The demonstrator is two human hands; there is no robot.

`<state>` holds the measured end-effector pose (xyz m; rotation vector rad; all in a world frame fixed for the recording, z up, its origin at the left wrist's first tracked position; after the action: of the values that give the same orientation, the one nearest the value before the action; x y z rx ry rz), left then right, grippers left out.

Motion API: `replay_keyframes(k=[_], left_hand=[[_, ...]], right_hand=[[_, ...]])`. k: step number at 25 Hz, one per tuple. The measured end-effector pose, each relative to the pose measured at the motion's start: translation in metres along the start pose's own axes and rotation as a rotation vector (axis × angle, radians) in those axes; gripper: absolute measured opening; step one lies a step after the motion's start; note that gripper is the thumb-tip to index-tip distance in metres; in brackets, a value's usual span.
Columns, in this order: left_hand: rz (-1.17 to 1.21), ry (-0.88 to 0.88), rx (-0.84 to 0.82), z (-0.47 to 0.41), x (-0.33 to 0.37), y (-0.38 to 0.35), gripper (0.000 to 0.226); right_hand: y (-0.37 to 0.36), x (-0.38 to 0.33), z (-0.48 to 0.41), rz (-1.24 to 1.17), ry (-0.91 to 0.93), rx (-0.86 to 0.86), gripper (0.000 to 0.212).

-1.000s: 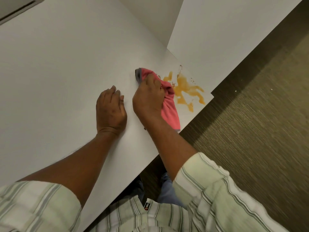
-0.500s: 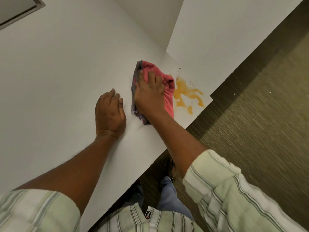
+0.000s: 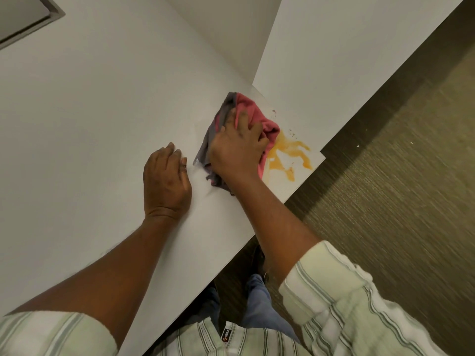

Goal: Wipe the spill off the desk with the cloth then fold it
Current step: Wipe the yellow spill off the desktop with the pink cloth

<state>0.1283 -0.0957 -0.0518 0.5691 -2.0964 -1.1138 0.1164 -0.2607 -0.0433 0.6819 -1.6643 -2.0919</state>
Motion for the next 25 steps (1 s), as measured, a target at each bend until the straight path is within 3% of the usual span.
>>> replay_keyframes(k=[5,8,11,14,22,25], left_hand=[[0.002,-0.005,0.006,0.0,0.001,0.001,0.036],[-0.01,-0.002,-0.007,0.0,-0.001,-0.001,0.037],[0.008,-0.003,-0.004,0.0,0.002,-0.002,0.038],[0.002,-0.01,0.012,0.001,-0.001,0.001,0.037],[0.006,-0.001,0.017,0.001,-0.002,0.0,0.036],[-0.006,-0.014,0.008,0.001,-0.001,-0.001,0.035]], right_hand=[[-0.001,0.012,0.022,-0.085,0.06,-0.086,0.064],[-0.007,0.01,0.013,0.051,0.127,-0.028,0.066],[0.002,0.006,-0.022,0.109,0.044,0.039,0.072],[0.0,0.006,-0.043,0.113,0.001,0.074,0.063],[0.01,0.014,-0.051,0.23,0.037,0.12,0.055],[0.007,0.015,-0.037,0.256,0.047,0.126,0.061]])
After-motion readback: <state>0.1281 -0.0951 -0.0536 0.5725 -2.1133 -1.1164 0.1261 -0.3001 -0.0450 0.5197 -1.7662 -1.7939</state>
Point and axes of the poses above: each hand's wrist, its own z-axis away from the middle knuckle, its own y-axis out of the back of the hand, x = y × z, the point moved 7 cm from there along -z, towards the middle knuckle, and after that the axes turned 15 degrees about -y, right-handed, at the moved point
